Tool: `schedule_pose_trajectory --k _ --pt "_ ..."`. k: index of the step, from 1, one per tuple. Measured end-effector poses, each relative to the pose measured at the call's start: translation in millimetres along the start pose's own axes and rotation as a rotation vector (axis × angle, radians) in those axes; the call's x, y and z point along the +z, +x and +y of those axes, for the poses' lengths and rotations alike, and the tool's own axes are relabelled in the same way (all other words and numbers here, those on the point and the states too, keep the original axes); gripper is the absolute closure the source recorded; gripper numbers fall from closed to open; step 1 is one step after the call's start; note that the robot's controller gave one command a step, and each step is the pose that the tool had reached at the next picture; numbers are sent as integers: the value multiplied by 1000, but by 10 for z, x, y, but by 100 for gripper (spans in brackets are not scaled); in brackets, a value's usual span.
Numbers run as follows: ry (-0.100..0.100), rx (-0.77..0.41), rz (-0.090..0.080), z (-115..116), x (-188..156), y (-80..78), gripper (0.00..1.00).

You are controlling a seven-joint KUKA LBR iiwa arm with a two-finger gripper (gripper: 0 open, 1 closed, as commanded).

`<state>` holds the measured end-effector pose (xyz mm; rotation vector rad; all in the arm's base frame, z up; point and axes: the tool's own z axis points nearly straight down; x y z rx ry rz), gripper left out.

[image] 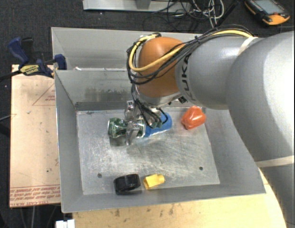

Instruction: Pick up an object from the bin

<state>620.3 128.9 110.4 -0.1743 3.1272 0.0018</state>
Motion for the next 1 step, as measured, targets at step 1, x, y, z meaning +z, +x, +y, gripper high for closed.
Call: schedule_pose_trajectory --k 1 --pt "0 0 1 1 -42 -6 100"
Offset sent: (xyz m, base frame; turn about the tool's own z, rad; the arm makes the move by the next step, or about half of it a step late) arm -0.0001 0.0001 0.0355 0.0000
